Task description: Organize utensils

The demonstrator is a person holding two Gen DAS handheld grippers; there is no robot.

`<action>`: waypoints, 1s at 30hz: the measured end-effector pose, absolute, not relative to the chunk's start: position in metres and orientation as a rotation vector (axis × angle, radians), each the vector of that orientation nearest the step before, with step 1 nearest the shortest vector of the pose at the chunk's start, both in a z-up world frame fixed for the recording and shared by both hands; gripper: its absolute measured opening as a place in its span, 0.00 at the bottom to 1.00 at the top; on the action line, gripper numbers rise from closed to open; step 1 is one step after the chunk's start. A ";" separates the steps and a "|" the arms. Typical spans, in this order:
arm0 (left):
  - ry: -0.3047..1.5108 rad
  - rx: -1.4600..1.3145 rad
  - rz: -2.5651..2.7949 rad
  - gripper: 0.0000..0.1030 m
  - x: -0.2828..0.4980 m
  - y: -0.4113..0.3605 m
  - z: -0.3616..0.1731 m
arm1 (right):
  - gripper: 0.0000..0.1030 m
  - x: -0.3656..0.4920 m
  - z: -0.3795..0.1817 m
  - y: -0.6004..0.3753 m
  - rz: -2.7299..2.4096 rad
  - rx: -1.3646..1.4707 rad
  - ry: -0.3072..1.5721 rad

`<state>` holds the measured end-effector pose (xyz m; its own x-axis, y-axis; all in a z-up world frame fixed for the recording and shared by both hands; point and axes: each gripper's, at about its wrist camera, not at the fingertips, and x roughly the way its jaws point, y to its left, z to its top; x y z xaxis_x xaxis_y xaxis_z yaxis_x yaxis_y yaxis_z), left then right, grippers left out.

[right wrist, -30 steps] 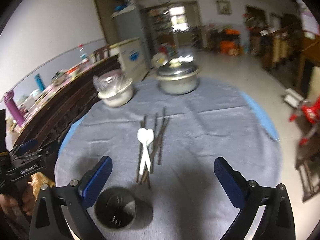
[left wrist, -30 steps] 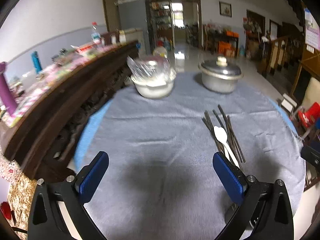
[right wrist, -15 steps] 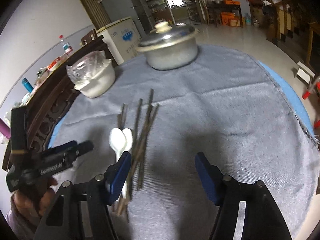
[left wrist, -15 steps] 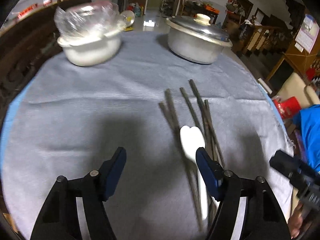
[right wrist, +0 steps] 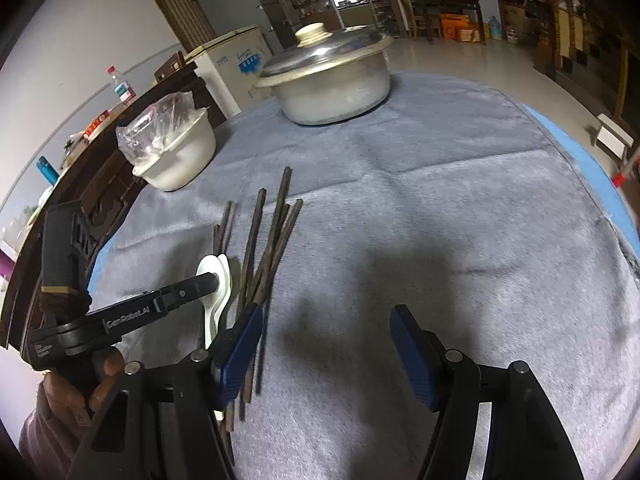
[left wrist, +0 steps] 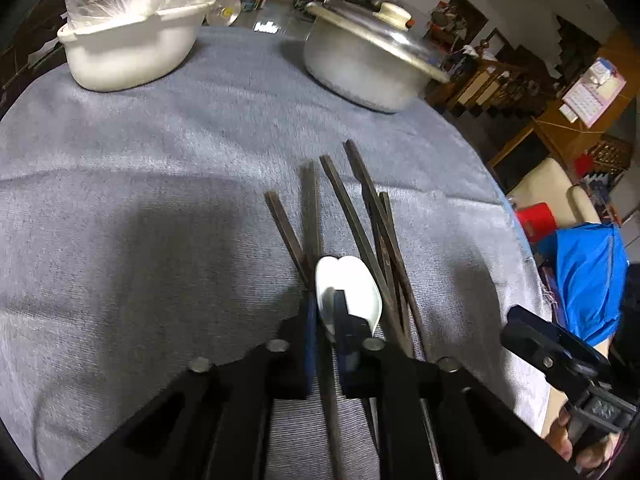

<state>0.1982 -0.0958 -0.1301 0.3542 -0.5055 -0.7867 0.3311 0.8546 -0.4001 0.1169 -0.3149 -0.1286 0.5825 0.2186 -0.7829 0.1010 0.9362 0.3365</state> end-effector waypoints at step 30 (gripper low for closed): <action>0.948 -0.203 -0.491 0.03 0.188 -0.024 -0.094 | 0.31 0.255 -0.136 -0.263 0.125 0.251 1.054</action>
